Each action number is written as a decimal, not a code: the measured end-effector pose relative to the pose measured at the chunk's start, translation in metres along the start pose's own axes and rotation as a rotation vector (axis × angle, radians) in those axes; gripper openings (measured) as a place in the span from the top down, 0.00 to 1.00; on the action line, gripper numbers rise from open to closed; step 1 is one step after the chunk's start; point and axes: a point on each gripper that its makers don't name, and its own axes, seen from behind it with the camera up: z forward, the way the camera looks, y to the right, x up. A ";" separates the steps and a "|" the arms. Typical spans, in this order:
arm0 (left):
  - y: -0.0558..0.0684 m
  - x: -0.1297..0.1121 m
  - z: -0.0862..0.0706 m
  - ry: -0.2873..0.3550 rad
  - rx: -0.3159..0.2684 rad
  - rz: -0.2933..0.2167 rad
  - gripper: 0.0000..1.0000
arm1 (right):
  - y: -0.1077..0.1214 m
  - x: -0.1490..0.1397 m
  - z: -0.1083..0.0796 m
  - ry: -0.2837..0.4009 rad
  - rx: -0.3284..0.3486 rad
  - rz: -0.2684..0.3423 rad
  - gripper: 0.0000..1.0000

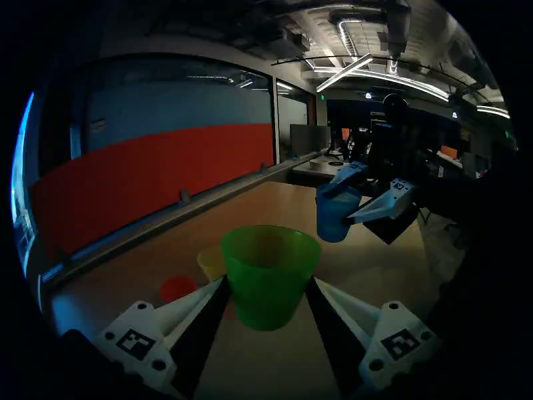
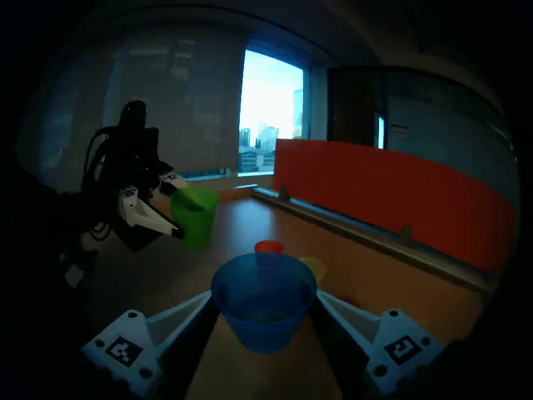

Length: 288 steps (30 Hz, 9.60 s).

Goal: Pour water

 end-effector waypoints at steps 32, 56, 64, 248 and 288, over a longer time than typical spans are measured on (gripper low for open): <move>-0.012 0.025 -0.004 0.170 0.039 -0.078 0.20 | -0.005 0.049 0.009 0.154 0.007 -0.009 0.10; -0.012 0.026 0.000 0.198 0.039 -0.087 0.21 | 0.002 0.092 0.025 0.163 0.012 -0.157 0.11; -0.006 0.030 0.002 0.216 0.031 -0.085 0.21 | 0.005 0.111 0.033 0.161 0.008 -0.235 0.11; 0.033 0.043 0.021 0.250 -0.039 -0.063 0.21 | 0.000 0.247 0.075 0.177 -0.241 -1.463 0.11; 0.027 0.044 0.019 0.256 -0.030 -0.077 0.21 | 0.005 0.233 0.075 0.185 -0.215 -1.259 0.11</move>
